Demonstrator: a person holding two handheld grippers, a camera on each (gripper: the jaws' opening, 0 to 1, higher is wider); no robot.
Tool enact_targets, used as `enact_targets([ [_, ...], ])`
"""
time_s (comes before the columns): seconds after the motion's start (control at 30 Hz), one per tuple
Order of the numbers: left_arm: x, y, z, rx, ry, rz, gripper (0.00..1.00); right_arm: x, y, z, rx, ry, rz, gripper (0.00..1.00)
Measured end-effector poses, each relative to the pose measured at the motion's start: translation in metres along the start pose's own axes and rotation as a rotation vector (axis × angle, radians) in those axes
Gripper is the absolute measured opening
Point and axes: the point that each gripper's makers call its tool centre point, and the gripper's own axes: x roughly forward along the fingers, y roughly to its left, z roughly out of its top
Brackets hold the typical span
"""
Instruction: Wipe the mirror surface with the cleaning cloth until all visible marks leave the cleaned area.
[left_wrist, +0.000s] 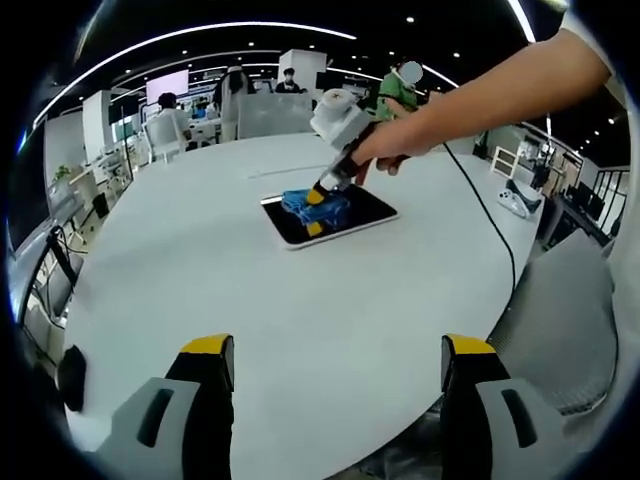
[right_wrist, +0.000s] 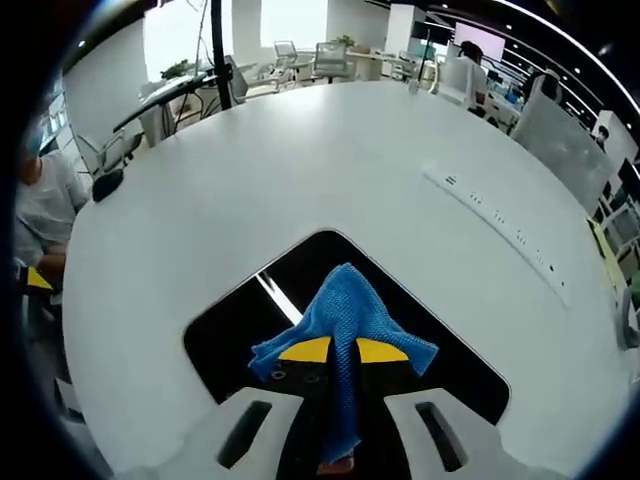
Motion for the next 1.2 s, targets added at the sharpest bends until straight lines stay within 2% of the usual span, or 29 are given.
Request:
enact_targets([
  [0.63, 0.001, -0.006, 0.003, 0.013, -0.002, -0.010, 0.86, -0.007, 0.015, -0.009, 0.032, -0.013, 0.026, 0.03],
  [0.83, 0.001, -0.006, 0.005, 0.014, -0.005, -0.009, 0.86, -0.014, 0.029, -0.016, 0.037, -0.016, 0.035, 0.03],
  [1.2, -0.001, -0.007, 0.003, 0.013, -0.003, -0.011, 0.86, -0.017, 0.040, -0.018, 0.036, -0.014, 0.049, 0.03],
])
